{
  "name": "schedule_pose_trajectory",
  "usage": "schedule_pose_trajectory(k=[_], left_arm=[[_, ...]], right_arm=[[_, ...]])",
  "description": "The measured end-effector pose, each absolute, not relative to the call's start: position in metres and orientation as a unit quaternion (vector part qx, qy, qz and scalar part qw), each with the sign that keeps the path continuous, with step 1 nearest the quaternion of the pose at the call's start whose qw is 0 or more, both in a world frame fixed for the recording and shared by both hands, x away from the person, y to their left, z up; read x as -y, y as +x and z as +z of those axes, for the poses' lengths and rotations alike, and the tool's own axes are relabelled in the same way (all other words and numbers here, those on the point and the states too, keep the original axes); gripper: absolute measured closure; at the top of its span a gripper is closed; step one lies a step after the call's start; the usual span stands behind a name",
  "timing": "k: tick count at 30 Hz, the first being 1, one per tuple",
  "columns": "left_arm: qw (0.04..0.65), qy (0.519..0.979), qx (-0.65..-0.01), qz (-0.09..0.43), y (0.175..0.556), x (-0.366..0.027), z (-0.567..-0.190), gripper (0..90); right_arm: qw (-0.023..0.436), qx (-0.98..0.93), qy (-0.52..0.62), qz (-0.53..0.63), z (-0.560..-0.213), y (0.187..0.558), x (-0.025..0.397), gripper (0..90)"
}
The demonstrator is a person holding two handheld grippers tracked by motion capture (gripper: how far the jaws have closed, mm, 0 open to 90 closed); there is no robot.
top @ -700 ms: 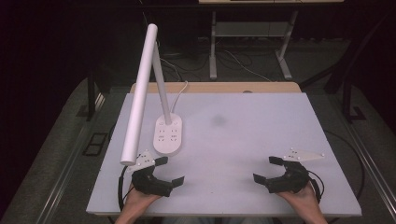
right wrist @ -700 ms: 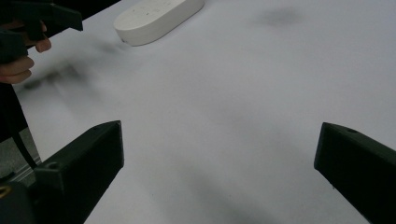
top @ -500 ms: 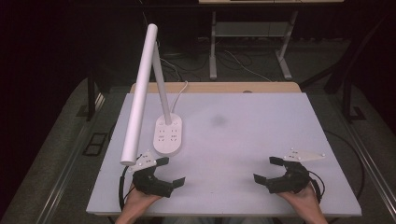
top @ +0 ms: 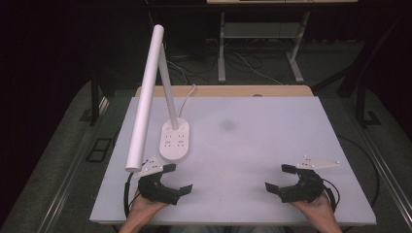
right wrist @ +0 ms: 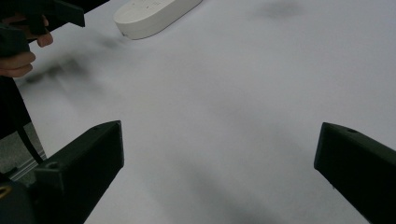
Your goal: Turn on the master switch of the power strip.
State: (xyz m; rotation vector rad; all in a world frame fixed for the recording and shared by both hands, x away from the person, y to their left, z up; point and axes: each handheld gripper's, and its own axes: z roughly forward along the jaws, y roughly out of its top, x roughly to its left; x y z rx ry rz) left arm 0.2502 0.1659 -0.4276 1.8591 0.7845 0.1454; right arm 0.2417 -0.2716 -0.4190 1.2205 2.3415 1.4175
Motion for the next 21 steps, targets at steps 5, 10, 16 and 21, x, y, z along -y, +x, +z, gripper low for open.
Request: schedule_pose_trajectory(k=[5, 10, 16, 21], left_arm=[[0.529, 0.781, -0.327, 0.059, 0.25, -0.166, -0.426, 0.0], [0.527, 0.783, -0.326, 0.053, 0.25, -0.167, -0.425, 0.0], [0.527, 0.783, -0.328, 0.055, 0.251, -0.168, -0.421, 0.0], [0.526, 0.782, -0.33, 0.058, 0.253, -0.173, -0.416, 0.0]], right_arm=[[0.072, -0.78, 0.405, 0.471, -0.419, 0.241, 0.272, 0.9], [0.072, -0.781, 0.405, 0.471, -0.418, 0.241, 0.272, 0.9], [0.072, -0.78, 0.405, 0.471, -0.418, 0.242, 0.273, 0.9], [0.072, -0.781, 0.404, 0.47, -0.419, 0.241, 0.272, 0.9]])
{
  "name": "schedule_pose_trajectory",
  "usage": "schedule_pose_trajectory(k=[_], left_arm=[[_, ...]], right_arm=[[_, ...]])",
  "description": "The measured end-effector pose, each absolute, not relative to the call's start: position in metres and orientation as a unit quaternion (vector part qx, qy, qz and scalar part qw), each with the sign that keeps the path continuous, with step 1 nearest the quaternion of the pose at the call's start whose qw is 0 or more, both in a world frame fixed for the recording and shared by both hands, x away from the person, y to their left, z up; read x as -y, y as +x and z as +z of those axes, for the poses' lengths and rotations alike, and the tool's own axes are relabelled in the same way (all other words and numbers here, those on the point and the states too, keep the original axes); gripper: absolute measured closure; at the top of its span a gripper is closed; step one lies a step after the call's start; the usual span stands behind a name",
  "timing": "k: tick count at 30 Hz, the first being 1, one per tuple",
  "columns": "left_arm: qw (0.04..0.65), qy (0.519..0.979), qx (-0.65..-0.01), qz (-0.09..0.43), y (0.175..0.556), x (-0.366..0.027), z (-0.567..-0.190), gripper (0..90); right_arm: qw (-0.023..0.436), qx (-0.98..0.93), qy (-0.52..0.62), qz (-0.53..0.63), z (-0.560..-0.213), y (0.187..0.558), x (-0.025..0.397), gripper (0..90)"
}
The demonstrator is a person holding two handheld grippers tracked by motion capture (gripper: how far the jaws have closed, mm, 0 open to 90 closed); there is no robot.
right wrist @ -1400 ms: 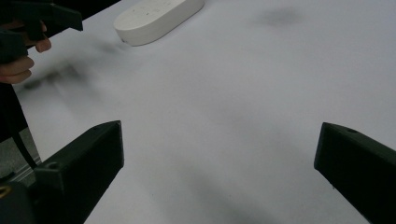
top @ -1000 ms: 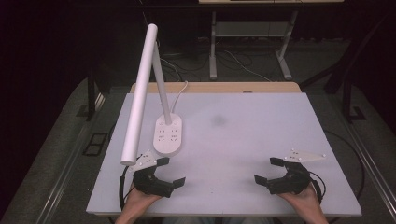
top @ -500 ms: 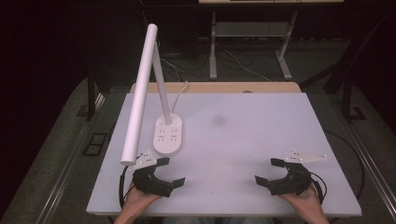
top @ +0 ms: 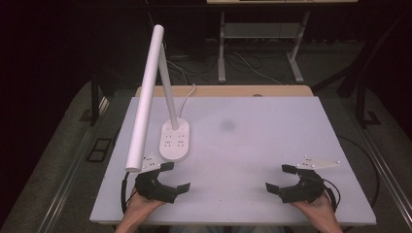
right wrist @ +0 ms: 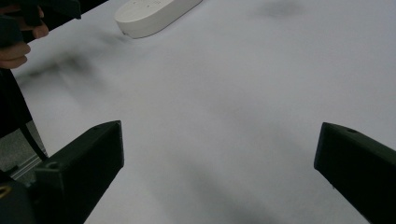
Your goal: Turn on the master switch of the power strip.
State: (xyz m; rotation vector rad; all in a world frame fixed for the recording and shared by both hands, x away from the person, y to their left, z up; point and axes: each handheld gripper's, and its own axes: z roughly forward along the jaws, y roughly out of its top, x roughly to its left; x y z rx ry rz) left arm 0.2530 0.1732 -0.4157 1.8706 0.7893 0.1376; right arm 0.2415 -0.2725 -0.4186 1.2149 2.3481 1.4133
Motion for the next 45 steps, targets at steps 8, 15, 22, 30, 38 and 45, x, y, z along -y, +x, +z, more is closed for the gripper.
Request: schedule_pose_trajectory(k=[8, 15, 22, 30, 38, 45], left_arm=[[0.523, 0.782, -0.336, 0.053, 0.258, -0.177, -0.41, 0.0], [0.52, 0.782, -0.34, 0.048, 0.263, -0.181, -0.406, 0.1], [0.519, 0.78, -0.347, 0.046, 0.267, -0.188, -0.402, 0.4], [0.512, 0.784, -0.349, 0.043, 0.274, -0.192, -0.396, 0.6], [0.501, 0.79, -0.349, 0.045, 0.28, -0.195, -0.391, 0.9], [0.494, 0.794, -0.351, 0.046, 0.286, -0.198, -0.384, 1.4]], right_arm=[[0.071, -0.784, 0.401, 0.468, -0.42, 0.242, 0.271, 0.9], [0.069, -0.787, 0.399, 0.465, -0.42, 0.242, 0.269, 0.9], [0.069, -0.787, 0.4, 0.465, -0.42, 0.243, 0.269, 0.9], [0.069, -0.787, 0.4, 0.465, -0.42, 0.243, 0.269, 0.9], [0.067, -0.786, 0.4, 0.465, -0.421, 0.243, 0.27, 0.9], [0.067, -0.787, 0.4, 0.466, -0.421, 0.243, 0.27, 0.9]])
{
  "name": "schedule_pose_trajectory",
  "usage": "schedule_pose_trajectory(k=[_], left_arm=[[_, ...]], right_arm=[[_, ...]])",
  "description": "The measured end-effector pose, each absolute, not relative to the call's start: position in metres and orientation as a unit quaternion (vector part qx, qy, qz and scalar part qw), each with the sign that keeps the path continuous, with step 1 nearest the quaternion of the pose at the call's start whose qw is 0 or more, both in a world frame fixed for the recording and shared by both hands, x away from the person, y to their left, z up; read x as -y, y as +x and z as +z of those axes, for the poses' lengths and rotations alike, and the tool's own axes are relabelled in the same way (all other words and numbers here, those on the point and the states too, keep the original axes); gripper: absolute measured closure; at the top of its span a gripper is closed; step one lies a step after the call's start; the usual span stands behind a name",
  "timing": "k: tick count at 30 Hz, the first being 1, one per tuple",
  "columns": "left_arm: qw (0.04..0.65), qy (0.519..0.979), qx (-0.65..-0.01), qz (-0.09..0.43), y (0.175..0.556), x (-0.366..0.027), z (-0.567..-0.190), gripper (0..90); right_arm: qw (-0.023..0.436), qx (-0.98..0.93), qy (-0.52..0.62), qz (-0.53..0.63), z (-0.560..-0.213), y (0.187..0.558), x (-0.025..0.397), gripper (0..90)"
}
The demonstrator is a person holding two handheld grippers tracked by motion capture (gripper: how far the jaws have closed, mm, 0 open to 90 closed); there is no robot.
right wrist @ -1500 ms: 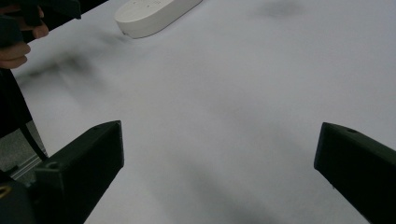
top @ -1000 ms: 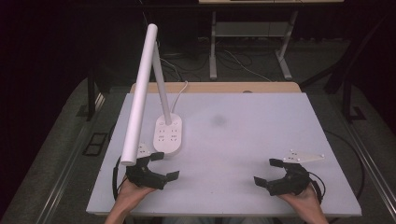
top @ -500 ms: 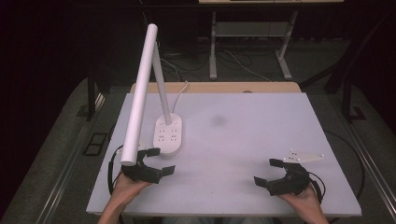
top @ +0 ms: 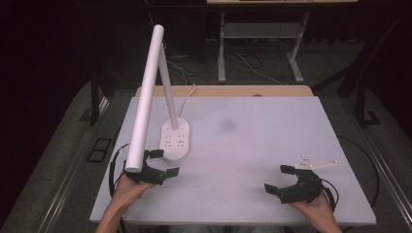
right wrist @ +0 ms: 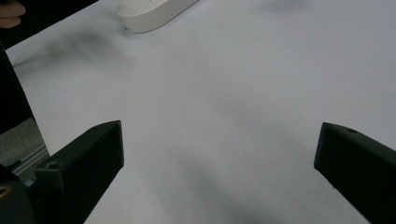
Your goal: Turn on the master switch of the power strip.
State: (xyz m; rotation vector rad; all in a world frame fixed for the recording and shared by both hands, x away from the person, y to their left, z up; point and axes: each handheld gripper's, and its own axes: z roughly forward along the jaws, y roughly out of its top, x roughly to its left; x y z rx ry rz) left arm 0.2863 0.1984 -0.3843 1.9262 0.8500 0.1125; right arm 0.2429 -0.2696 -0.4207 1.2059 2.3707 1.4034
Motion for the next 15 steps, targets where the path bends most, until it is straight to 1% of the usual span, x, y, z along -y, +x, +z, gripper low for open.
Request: schedule_pose_trajectory(k=[15], left_arm=[[0.472, 0.802, -0.362, 0.053, 0.304, -0.207, -0.378, 1.7]], right_arm=[[0.067, -0.787, 0.4, 0.465, -0.42, 0.244, 0.27, 0.9]])
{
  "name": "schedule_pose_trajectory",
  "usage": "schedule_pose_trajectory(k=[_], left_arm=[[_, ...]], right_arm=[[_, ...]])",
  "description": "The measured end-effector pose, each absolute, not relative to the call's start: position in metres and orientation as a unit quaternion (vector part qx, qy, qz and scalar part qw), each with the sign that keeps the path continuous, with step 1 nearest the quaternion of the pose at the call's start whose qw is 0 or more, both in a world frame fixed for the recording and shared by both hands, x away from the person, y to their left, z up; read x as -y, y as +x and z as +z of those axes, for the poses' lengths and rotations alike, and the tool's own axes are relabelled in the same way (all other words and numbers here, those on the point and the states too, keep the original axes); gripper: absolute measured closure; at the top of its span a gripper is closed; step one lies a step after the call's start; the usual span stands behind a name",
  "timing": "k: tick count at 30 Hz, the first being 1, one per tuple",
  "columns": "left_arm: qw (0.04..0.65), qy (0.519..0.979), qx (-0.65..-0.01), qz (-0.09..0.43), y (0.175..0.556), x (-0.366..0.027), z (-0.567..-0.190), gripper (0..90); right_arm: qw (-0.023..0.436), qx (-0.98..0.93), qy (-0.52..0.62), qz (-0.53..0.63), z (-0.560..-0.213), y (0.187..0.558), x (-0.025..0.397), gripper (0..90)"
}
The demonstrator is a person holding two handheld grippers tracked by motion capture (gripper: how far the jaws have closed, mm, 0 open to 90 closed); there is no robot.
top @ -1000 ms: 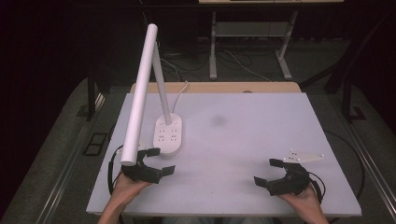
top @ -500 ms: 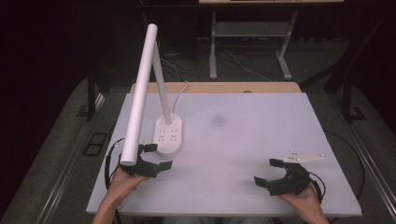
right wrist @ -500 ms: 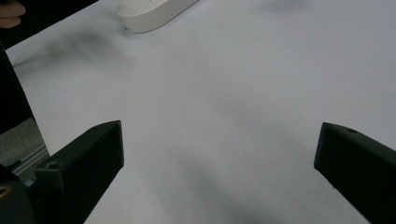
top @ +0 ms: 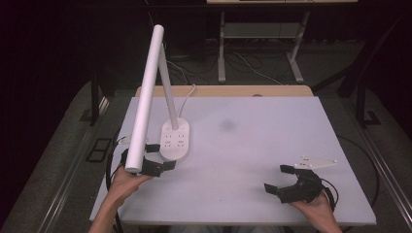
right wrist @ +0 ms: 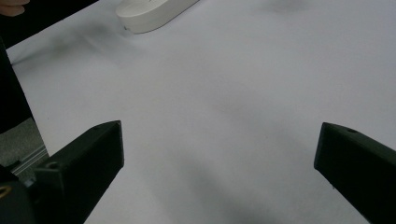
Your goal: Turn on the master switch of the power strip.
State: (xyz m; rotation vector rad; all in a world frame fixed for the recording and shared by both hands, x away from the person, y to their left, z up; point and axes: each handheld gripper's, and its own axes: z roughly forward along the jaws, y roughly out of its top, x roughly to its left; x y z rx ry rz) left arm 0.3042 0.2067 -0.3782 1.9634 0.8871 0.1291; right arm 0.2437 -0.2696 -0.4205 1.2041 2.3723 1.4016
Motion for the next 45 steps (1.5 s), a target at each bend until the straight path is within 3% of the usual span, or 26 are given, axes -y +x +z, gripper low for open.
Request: schedule_pose_trajectory(k=[36, 45], left_arm=[[0.427, 0.815, -0.386, 0.068, 0.349, -0.225, -0.362, 5.8], [0.422, 0.814, -0.391, 0.078, 0.361, -0.23, -0.353, 10.6]], right_arm=[[0.069, -0.786, 0.4, 0.466, -0.421, 0.245, 0.271, 0.9], [0.07, -0.784, 0.401, 0.468, -0.421, 0.244, 0.272, 0.9]])
